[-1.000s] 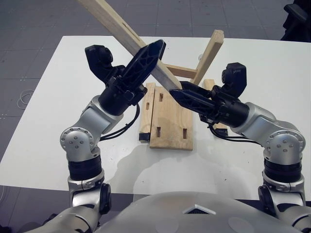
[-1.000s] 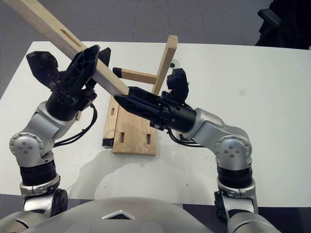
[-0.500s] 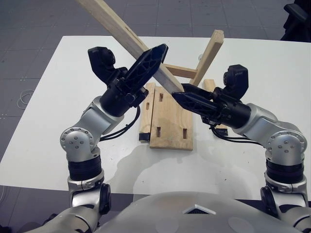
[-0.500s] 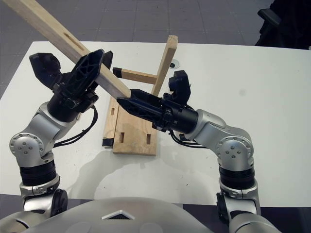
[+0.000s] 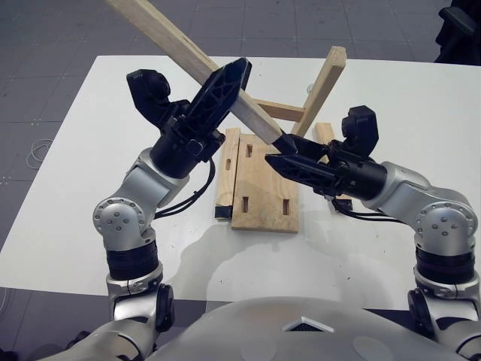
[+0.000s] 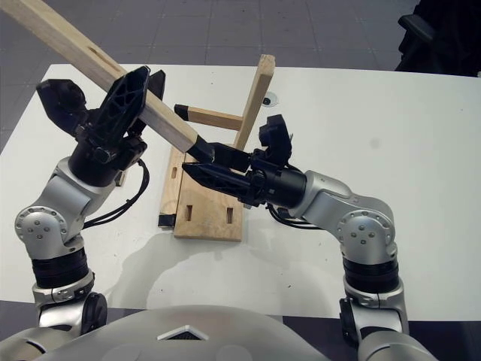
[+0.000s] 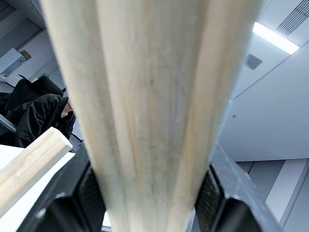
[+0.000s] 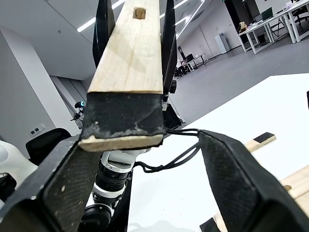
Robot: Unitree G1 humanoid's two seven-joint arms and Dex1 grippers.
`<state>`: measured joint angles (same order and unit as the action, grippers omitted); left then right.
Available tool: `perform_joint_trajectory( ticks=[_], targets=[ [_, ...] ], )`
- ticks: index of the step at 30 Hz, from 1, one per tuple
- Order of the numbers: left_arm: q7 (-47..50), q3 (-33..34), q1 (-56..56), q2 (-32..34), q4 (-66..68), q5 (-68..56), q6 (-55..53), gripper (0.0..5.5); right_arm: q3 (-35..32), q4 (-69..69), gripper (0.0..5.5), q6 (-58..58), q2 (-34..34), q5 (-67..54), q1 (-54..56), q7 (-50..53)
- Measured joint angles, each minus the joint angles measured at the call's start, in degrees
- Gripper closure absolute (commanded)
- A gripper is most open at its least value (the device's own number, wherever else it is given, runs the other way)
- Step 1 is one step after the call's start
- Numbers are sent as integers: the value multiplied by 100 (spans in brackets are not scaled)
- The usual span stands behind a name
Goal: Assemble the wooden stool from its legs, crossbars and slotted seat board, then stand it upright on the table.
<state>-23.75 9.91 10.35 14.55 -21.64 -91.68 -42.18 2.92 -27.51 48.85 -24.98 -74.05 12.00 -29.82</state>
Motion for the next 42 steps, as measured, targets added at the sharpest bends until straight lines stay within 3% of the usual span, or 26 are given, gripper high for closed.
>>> perform_joint_trajectory(
  ticks=[4, 10, 16, 24, 42],
  targets=[
    [-126, 126, 12, 137, 12, 90, 2, 343, -44, 5, 199, 44, -278, 195, -169, -182],
    [-839, 333, 241, 1039, 172, 1022, -5, 344, -222, 230, 199, 111, -924, 744, -523, -755],
    [-1536, 46, 307, 1385, 210, 2285, 204, 344, 237, 338, 303, -361, -1235, 2236, -513, -1192],
    [-1604, -27, 284, 1225, 194, 2596, 279, 344, 1209, 114, 436, -1210, -1646, 3991, -468, -1871],
    [-1562, 1, 161, 1064, 114, 2633, 279, 344, 2041, 639, 440, -1730, -1407, 5660, -346, -2057]
  ],
)
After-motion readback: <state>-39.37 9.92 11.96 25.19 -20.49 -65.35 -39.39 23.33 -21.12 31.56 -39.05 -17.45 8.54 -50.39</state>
